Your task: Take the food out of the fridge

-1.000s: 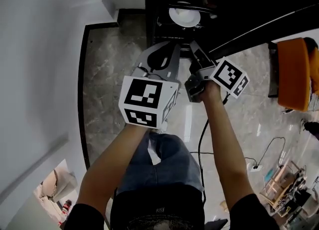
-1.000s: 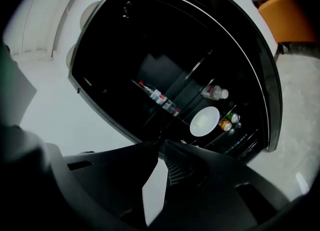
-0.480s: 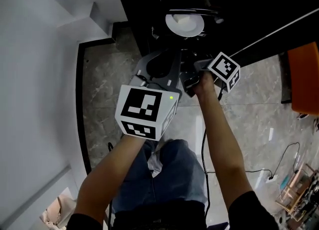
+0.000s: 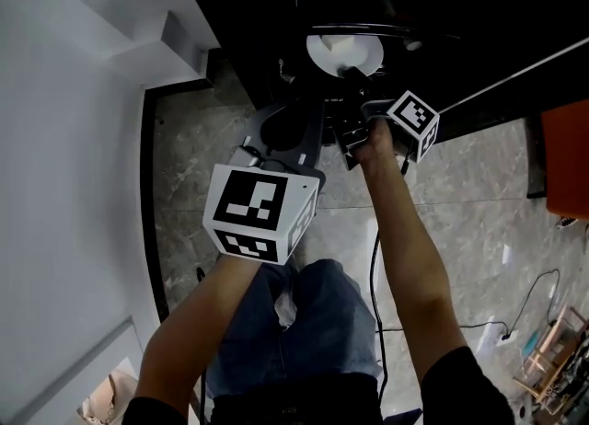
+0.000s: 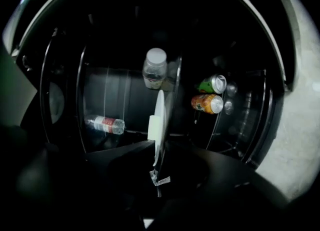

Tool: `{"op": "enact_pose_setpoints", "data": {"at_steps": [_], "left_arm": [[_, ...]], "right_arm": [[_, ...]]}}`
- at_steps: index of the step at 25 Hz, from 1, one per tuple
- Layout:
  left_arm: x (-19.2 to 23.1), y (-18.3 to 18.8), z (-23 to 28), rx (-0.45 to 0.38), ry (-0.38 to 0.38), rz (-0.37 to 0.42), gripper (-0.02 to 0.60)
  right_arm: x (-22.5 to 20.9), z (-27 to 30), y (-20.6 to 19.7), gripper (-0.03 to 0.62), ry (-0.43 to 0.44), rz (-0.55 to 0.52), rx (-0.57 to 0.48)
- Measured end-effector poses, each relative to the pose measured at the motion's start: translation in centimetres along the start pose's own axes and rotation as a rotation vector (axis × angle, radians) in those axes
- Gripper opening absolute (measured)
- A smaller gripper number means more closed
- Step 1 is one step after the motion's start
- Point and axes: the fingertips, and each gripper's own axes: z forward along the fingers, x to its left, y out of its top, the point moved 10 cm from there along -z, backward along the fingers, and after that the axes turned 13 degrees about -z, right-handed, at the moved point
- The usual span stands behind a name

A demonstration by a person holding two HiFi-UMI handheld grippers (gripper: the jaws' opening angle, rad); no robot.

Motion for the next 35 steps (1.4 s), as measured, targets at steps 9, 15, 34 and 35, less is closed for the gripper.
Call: {"op": "enact_pose_setpoints", "data": {"at_steps": [9,15,34,35], "left_arm": [[0.4,0.3,-0.4,0.011,0.013,-0.013,0.002],[-0.9,1.1,-2.1,0.029,0.015,-0.021,0.003],[-11.9,9.3,-9.9,0.124,0.007,-0.077,0.003],[-12.7,9.9,-10.5,0.124,0.008,-0.076,0.003]], "right_arm": [[0.2,-0.6,0.3,0.012,-0.016,0.071,0.015],[1.6,-3.0,-0.4,0.012,0.017,0.051,0.034],[17.2,-21.5,-1.4,0.012,-0.019,0.102,0.057],[18.3,-22.6,-1.4,0.012,-0.018,0.106,0.056]]}}
